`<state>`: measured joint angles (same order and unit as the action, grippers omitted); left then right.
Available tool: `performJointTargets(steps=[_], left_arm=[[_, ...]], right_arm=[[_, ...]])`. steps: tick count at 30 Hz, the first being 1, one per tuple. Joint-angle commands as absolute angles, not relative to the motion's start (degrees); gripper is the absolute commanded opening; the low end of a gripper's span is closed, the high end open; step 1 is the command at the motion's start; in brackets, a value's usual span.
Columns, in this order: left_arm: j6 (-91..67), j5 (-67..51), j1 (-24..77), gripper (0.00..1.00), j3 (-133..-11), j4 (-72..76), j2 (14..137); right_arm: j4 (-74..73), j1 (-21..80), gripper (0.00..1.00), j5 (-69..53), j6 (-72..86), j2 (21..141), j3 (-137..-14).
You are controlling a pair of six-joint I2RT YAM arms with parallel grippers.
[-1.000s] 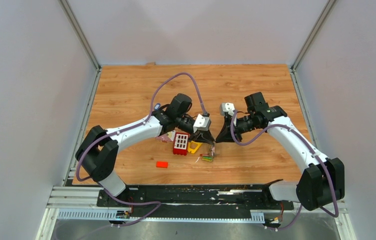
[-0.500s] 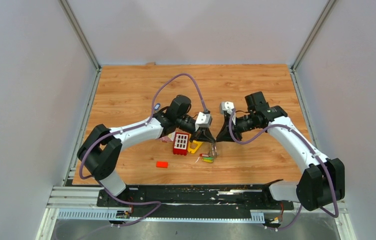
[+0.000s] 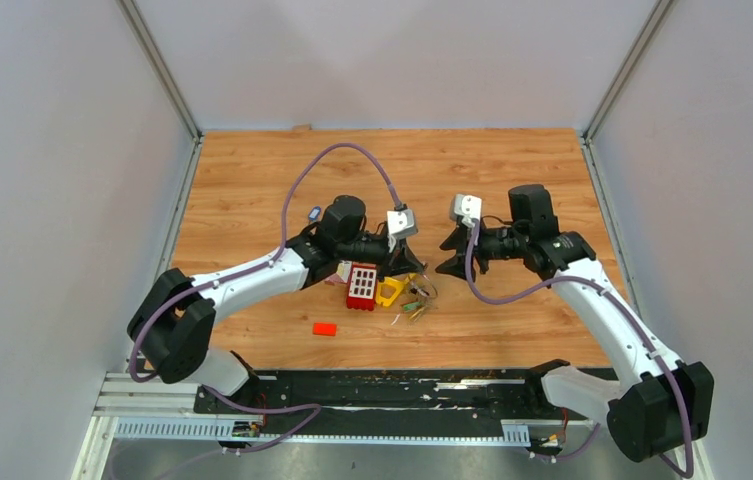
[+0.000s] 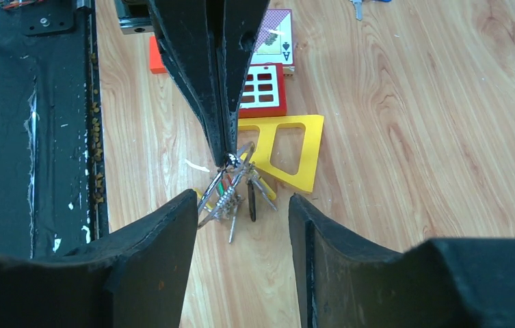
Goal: Put the keys on the keyring
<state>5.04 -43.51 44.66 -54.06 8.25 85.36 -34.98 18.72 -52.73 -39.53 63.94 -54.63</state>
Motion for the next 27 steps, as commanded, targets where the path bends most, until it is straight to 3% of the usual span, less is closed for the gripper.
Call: performJointTargets(steps=[1,27], left_arm=[[-4.1,-36.8,44.9,0.0,-52.3,14.6,82.2],[-11.0,-37.2,45.9,0.0,-50.1,21.7,82.4]], right_arm=[[-28.0,19.2,0.52,-51.4,-33.8,63.9,-53.6],[-22.4,22.3,0.3,-47.9,-27.0,70.9,-53.9]])
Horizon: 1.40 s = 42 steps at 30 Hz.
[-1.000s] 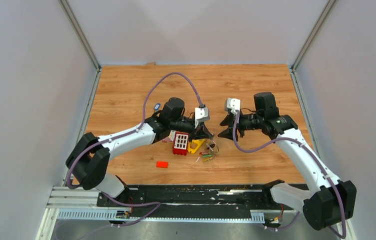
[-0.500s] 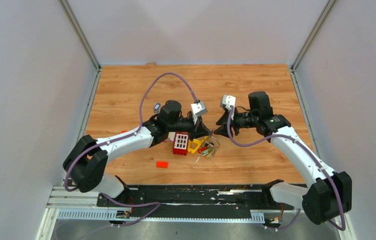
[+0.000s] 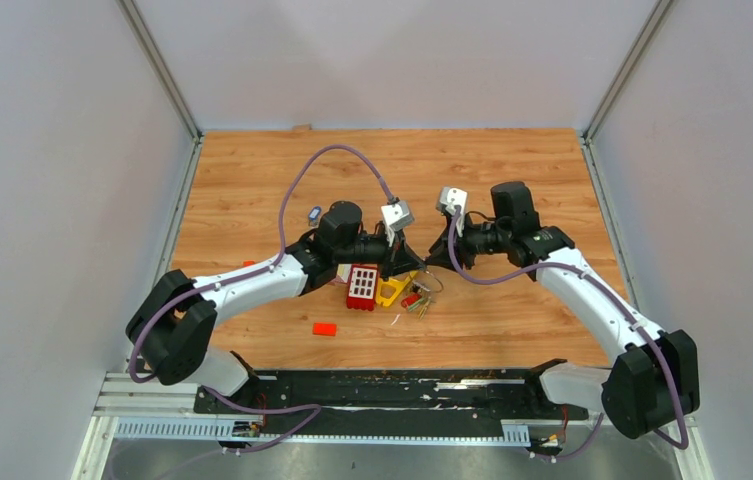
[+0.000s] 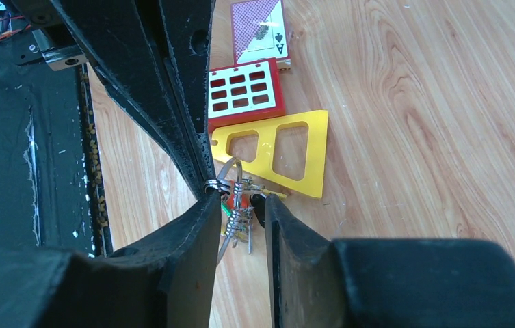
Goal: Put the keys on the keyring
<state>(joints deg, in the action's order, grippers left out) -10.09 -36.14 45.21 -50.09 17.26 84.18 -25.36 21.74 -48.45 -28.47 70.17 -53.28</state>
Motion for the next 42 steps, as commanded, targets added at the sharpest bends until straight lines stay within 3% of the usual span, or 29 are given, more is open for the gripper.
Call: performJointTargets(steps=[1,6,12,28,38,42], left_arm=[[-11.0,-37.2,45.9,0.0,-50.1,21.8,82.4],[-10.5,-37.3,46.1,0.0,-50.1,22.1,83.0],[-10.1,-37.3,46.1,0.0,-49.8,22.5,83.2],[-4.9,-37.6,46.0,0.0,-47.3,23.5,80.9],[2.2,-49.0,44.3,0.0,-46.7,25.0,77.2],[9.0,-54.3,44.1,0.0,-48.9,18.4,75.8]], right_arm=[[-22.3,22.3,0.28,-47.9,-26.9,71.0,-53.9],[-22.1,22.4,0.21,-49.4,-26.5,71.7,-54.2],[-21.8,22.5,0.0,-49.5,-26.8,72.0,-54.2],[-23.1,21.0,0.0,-42.7,-31.0,66.3,-52.8],[-32.1,18.7,0.41,-56.3,-41.8,61.9,-53.2],[-36.9,18.6,0.52,-60.9,-45.4,62.8,-54.7]])
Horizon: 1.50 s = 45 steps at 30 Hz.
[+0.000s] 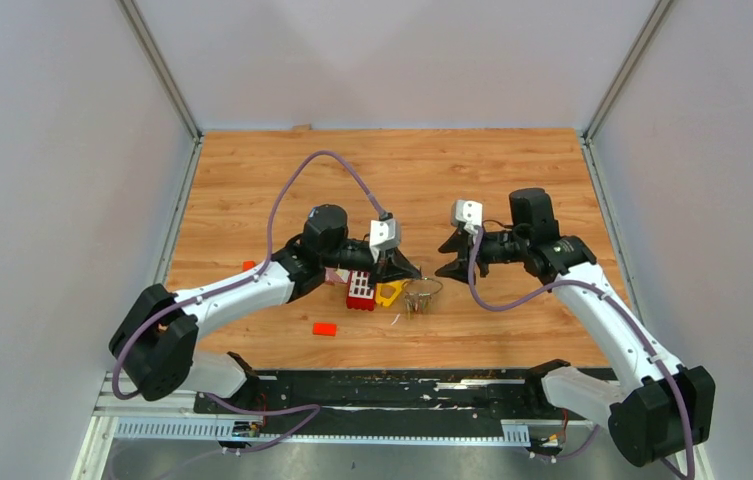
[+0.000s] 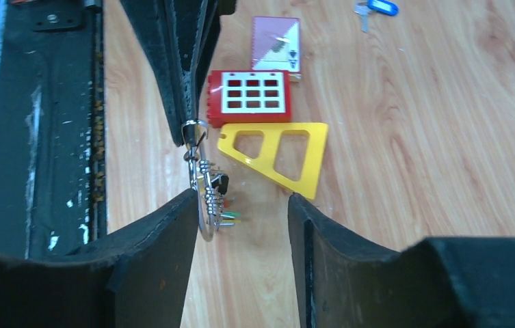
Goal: Put the keys on the keyring
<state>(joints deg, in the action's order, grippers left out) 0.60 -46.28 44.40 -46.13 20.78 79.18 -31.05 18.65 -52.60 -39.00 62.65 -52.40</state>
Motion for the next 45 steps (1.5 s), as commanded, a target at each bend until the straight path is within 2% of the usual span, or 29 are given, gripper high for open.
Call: performJointTargets(steps=[1,5,10,22,29,34,44,45], left_arm=[[11.6,-55.3,44.0,0.0,-49.9,15.4,75.6],[20.5,-57.7,44.0,0.0,-52.9,5.2,75.5],[23.6,-58.5,44.1,0.0,-53.7,2.0,75.9],[23.1,-59.2,44.1,0.0,-52.5,3.8,76.6],[22.1,-59.2,44.0,0.0,-51.7,5.5,76.5],[21.7,-59.2,44.1,0.0,-51.4,6.0,76.4],[21.3,-58.7,44.0,0.0,-50.5,7.1,76.0],[21.5,-58.6,44.0,0.0,-50.5,7.0,76.0]], right_arm=[[-37.7,18.6,0.53,-61.6,-45.8,63.1,-55.1],[-38.3,19.0,0.6,-64.8,-45.3,63.7,-55.9],[-36.0,21.0,0.62,-64.2,-43.5,63.8,-55.5],[-31.7,27.3,0.62,-60.8,-41.4,68.5,-55.1],[-31.1,29.4,0.55,-60.1,-41.3,70.3,-55.6],[-30.2,29.7,0.44,-60.1,-40.5,70.6,-55.5],[-31.1,29.8,0.01,-59.5,-41.1,70.2,-55.5],[-31.1,29.8,0.0,-59.4,-41.1,70.0,-55.4]])
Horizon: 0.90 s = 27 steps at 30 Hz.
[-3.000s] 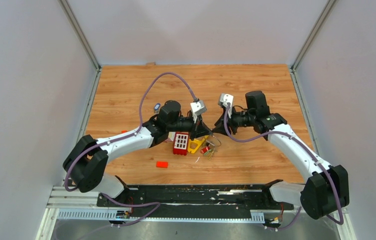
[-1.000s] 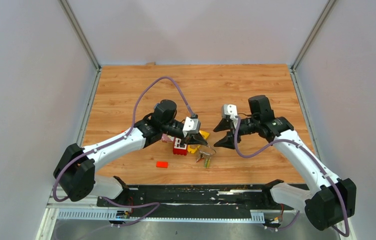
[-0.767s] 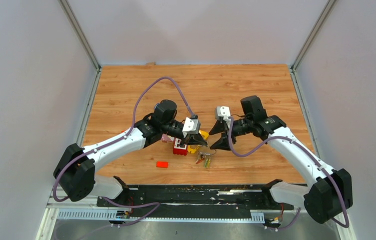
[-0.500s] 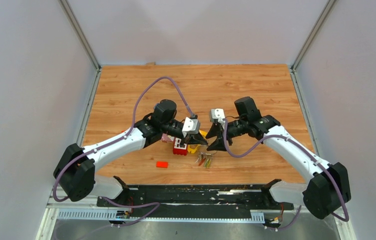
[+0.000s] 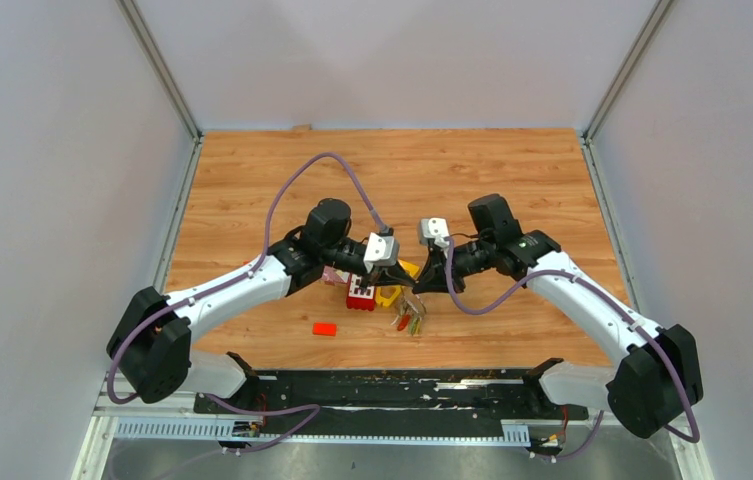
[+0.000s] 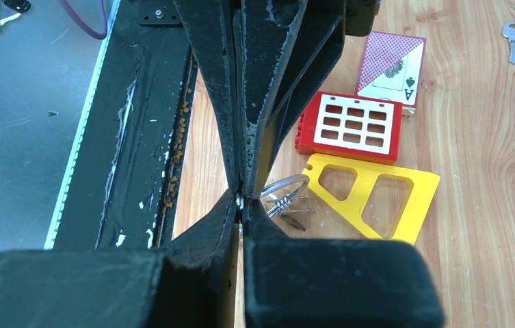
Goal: Put the keys on the keyring
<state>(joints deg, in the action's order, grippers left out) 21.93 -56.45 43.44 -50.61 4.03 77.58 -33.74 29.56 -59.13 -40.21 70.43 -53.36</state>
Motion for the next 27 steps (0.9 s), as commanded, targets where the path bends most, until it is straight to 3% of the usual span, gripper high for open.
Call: performJointTargets(steps=[1,8,14,17,21,27], left_arm=[[21.6,-58.5,44.0,0.0,-50.5,7.0,75.9],[23.0,-57.4,42.9,0.01,-50.7,5.7,74.9],[28.8,-55.7,41.5,0.41,-51.7,1.1,73.5],[33.0,-55.9,41.5,0.56,-51.2,0.3,74.1],[36.3,-56.1,41.5,0.67,-51.5,-1.6,75.6],[33.4,-56.5,43.0,0.69,-51.5,3.2,77.6]], right_arm=[[-31.0,29.8,0.0,-59.3,-41.2,69.7,-55.4],[-31.5,29.7,0.0,-57.6,-42.1,67.2,-55.1],[-33.2,29.4,0.0,-57.5,-43.4,66.1,-55.8],[-34.7,29.4,0.0,-58.9,-43.7,66.5,-57.0],[-36.4,29.3,0.0,-60.4,-43.9,67.2,-59.1],[-34.6,29.3,0.0,-61.3,-41.9,67.0,-59.3]])
